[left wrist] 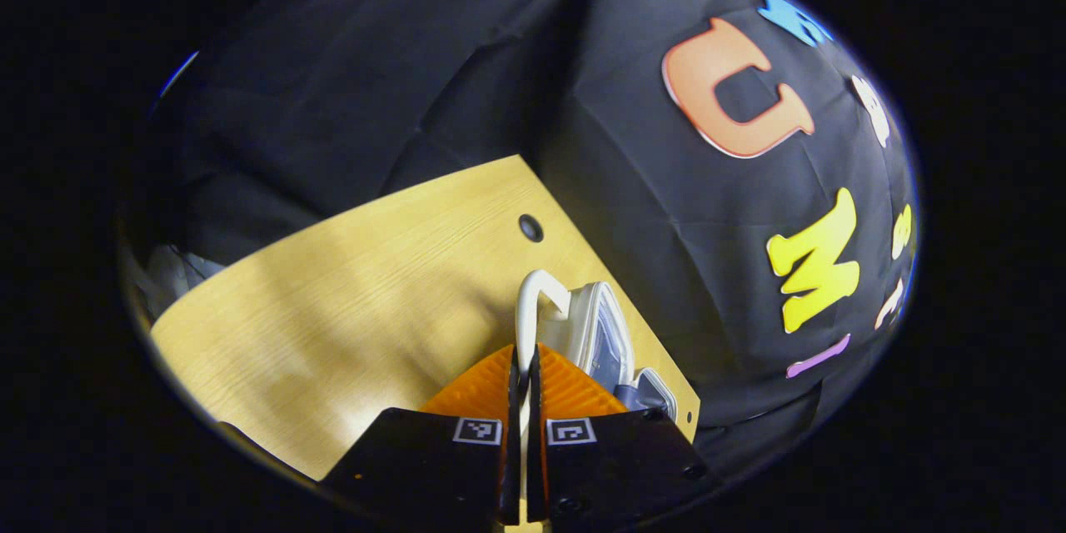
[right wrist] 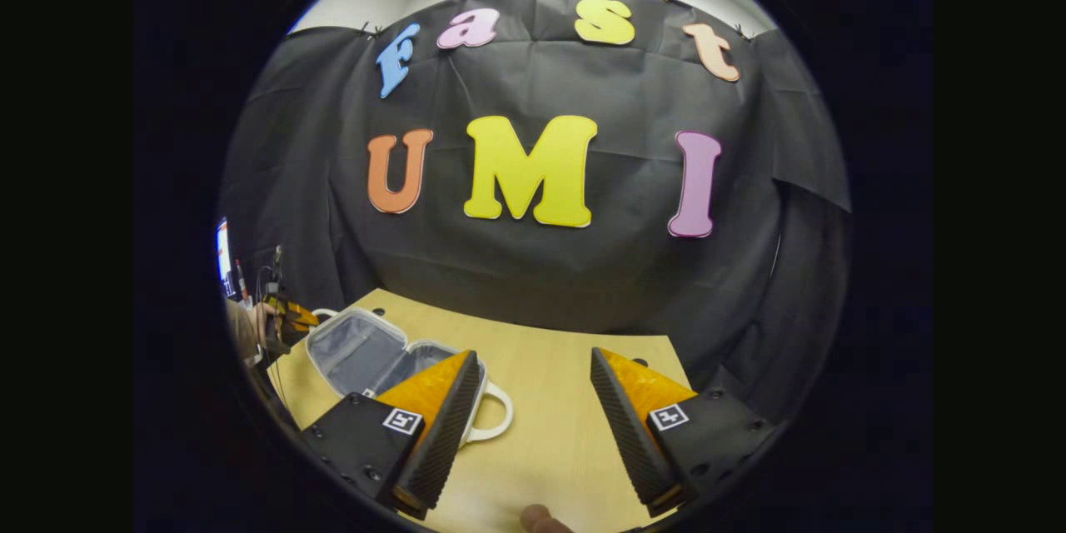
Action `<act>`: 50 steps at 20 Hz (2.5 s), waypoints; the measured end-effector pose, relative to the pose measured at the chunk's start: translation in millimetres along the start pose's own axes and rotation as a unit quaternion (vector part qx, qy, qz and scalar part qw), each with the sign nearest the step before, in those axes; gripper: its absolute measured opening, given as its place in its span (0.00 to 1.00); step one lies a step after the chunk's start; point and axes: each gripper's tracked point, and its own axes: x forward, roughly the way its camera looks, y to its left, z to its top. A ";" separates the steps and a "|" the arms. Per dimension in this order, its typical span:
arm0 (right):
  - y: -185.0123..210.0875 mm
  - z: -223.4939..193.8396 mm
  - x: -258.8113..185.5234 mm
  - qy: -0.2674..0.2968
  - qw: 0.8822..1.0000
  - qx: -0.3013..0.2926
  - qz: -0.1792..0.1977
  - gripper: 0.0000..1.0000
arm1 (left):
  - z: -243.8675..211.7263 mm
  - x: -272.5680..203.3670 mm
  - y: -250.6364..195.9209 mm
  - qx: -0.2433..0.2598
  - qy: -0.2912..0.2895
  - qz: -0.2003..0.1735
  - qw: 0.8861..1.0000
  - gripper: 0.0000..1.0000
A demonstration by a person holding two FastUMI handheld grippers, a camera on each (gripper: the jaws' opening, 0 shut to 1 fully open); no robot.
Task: First open the suitcase, pack the skin care products into it, and then close the suitcase.
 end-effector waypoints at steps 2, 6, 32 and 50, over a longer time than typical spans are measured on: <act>-1.1 6.2 0.4 -0.007 1.000 0.000 0.009 0.80 | 6.1 -17.4 -28.8 0.029 -0.014 -0.020 0.999 0.05; -5.2 13.9 -3.6 -0.019 0.999 0.001 0.027 0.80 | 10.2 -37.3 -90.2 0.053 -0.028 -0.061 0.996 0.05; -84.8 -7.7 -16.0 0.002 1.000 0.009 0.008 0.80 | -282.5 23.4 -316.8 0.473 0.092 -0.149 0.863 0.04; -126.1 -40.5 -29.7 0.043 0.998 0.036 -0.040 0.80 | -386.1 67.9 -277.7 0.490 0.166 -0.047 0.854 0.14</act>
